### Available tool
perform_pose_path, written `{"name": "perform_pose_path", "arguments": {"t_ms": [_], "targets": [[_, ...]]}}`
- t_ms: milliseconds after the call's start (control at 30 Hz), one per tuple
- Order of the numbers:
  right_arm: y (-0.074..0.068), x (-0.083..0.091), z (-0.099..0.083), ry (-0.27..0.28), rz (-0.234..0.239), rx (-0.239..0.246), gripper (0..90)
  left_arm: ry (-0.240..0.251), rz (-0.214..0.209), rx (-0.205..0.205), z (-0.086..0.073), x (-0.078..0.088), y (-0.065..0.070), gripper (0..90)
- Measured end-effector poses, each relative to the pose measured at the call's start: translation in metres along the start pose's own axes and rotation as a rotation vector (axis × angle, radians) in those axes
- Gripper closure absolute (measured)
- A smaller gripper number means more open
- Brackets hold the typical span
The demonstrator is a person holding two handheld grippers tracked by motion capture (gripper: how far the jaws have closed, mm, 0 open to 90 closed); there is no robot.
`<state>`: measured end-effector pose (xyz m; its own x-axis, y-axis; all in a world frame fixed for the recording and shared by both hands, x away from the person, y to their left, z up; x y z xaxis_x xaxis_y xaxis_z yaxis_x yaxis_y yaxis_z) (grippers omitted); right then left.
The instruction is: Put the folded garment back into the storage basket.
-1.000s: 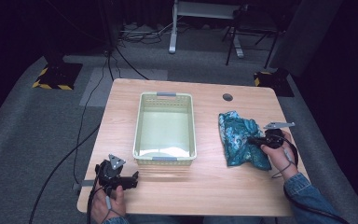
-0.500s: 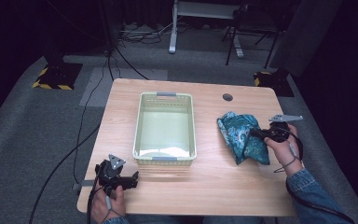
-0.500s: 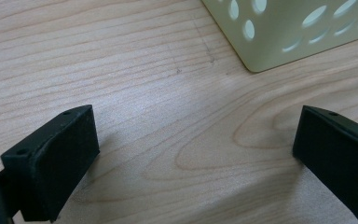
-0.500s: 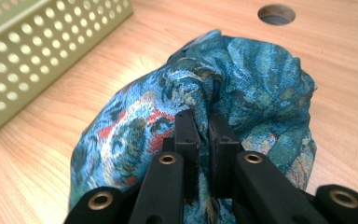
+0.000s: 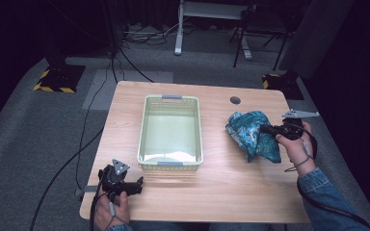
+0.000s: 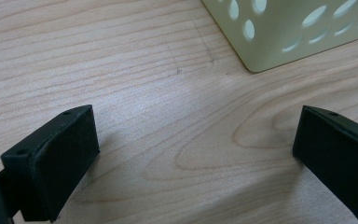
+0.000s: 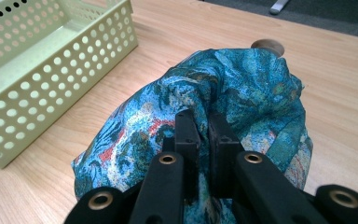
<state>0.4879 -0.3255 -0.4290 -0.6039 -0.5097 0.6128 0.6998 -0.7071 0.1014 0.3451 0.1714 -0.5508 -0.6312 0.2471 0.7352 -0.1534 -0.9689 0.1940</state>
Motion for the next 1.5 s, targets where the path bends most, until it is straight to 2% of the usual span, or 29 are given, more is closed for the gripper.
{"name": "perform_pose_path", "arguments": {"t_ms": [600,1100,1267,1500], "targets": [[0.001,0.008,0.035,0.045,-0.018,0.018,84.7,0.0,0.0,0.0,0.0,0.0,0.0,0.3],[-0.006,0.012,0.069,0.079,-0.024,0.041,84.8,0.0,0.0,0.0,0.0,0.0,0.0,0.3],[-0.009,0.013,0.082,0.08,-0.028,0.064,84.8,0.0,0.001,0.0,0.0,0.0,0.0,0.3],[-0.013,0.011,0.092,0.082,-0.032,0.07,84.8,0.0,0.001,0.0,0.0,0.0,0.0,0.3]]}}
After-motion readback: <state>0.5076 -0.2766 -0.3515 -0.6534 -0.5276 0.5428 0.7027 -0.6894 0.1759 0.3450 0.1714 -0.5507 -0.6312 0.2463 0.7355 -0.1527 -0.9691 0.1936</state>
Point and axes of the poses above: each handheld gripper's, and its own axes: x roughly backward along the jaws, z roughly out of its top, y roughly to its right, the point moved 6 cm from there along -x, roughly forward along the jaws, and after that the axes turned 15 degrees about x, right-handed, at the moved point
